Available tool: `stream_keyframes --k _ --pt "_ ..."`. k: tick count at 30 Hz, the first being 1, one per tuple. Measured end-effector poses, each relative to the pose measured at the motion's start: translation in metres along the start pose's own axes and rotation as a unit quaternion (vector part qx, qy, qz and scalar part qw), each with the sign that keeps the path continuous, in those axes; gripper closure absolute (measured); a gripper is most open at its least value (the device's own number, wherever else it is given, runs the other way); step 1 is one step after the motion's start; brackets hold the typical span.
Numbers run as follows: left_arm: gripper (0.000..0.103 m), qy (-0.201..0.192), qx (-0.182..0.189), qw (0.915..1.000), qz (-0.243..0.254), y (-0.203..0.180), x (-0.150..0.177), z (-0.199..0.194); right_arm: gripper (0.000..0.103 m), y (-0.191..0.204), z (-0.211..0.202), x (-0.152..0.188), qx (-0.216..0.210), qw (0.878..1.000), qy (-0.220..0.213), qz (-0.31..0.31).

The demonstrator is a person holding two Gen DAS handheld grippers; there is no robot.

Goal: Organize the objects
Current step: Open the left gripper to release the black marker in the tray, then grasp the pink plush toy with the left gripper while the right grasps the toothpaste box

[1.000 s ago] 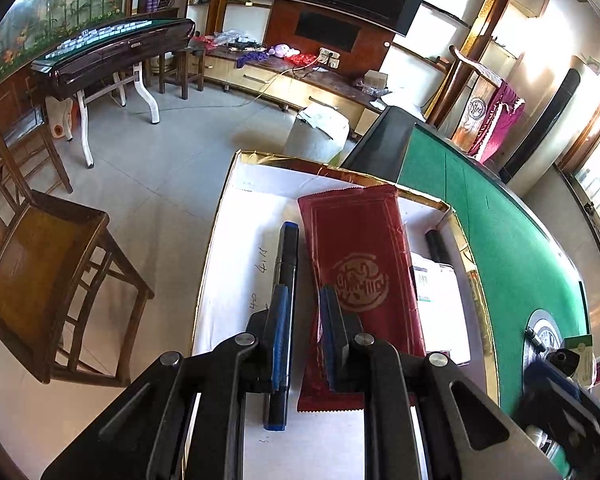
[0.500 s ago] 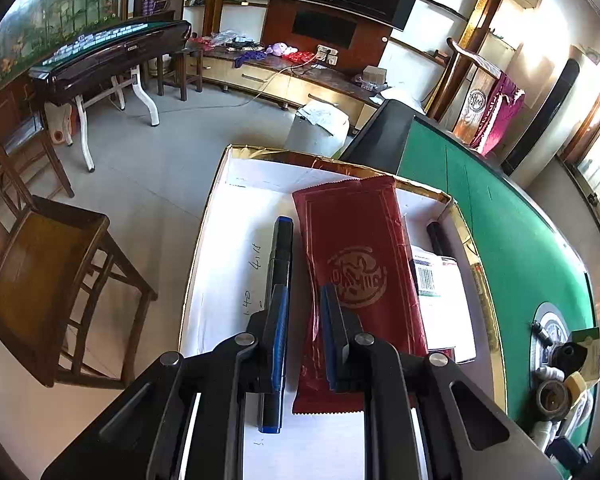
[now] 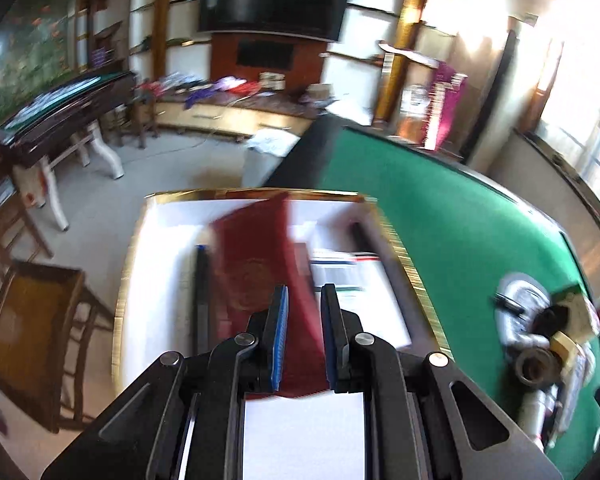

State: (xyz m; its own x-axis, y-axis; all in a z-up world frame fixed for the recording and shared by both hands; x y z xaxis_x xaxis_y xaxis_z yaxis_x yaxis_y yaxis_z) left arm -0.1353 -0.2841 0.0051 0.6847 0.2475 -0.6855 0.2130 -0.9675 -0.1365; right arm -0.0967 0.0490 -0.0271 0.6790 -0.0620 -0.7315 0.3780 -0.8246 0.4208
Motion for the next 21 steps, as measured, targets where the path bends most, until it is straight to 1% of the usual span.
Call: stream_keyframes --k 2,3,4,5,6,7,8,9,11,12,14,17,18,20,21 --pt "0.09 0.002 0.049 0.9981 0.038 -0.035 0.004 -0.008 0.037 -0.02 -0.011 0.002 -0.012 0.999 -0.005 0.031" --pt "0.09 0.009 0.082 0.9952 0.052 -0.054 0.007 -0.012 0.037 -0.029 -0.016 0.004 -0.015 0.999 -0.004 0.042" --pt "0.09 0.023 0.118 0.9904 0.07 -0.073 0.013 -0.014 0.037 -0.036 -0.019 0.005 -0.013 0.999 -0.005 0.049" --pt "0.09 0.047 0.165 0.9805 0.097 -0.098 0.024 -0.017 0.037 -0.04 -0.022 0.005 -0.012 0.998 -0.006 0.053" --pt "0.09 0.065 0.193 0.9718 0.12 -0.117 0.033 -0.019 0.037 -0.042 -0.023 0.005 -0.012 0.998 -0.007 0.055" --pt "0.09 0.082 0.211 0.9623 0.151 -0.137 0.046 -0.021 0.037 -0.043 -0.024 0.006 -0.013 0.998 -0.008 0.057" --pt "0.09 0.097 0.217 0.9551 0.178 -0.151 0.056 -0.023 0.037 -0.044 -0.026 0.005 -0.014 0.998 -0.007 0.058" --pt "0.09 0.118 0.223 0.9457 0.205 -0.165 0.071 -0.023 0.037 -0.044 -0.026 0.004 -0.018 0.998 -0.008 0.06" --pt "0.09 0.144 0.238 0.9305 0.239 -0.187 0.092 -0.023 0.037 -0.043 -0.027 0.002 -0.023 0.998 -0.008 0.063" --pt "0.09 0.152 0.239 0.9265 0.247 -0.193 0.1 -0.024 0.037 -0.043 -0.028 0.002 -0.024 0.998 -0.008 0.063" --pt "0.09 0.177 0.243 0.9156 0.267 -0.203 0.117 -0.02 0.037 -0.042 -0.027 0.002 -0.028 0.997 -0.007 0.069" --pt "0.09 0.192 0.239 0.909 0.282 -0.21 0.133 -0.02 0.037 -0.045 -0.025 0.004 -0.037 0.996 -0.001 0.078" --pt "0.09 0.194 0.237 0.908 0.286 -0.211 0.136 -0.023 0.037 -0.047 -0.028 0.008 -0.039 0.996 0.001 0.08" --pt "0.087 0.194 0.24 0.908 0.284 -0.211 0.137 -0.023 0.037 -0.049 -0.028 0.009 -0.042 0.996 0.003 0.083" --pt "0.082 0.195 0.243 0.907 0.284 -0.212 0.139 -0.024 0.037 -0.049 -0.028 0.01 -0.041 0.996 0.003 0.082"
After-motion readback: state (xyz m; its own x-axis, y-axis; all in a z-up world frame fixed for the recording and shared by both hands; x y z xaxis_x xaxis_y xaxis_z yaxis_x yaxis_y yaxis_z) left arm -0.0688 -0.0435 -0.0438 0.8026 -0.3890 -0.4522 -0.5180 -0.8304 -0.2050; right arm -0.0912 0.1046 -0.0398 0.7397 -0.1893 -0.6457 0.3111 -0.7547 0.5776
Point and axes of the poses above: each gripper's, at about its wrist camera, not at the fingertips, and z roughly the way its jaws point, y to its left, x to its underside, the point moved 7 cm from there along z, roughly the way its jaws point, and after that the axes turned 3 degrees about z, right-handed, at the moved point
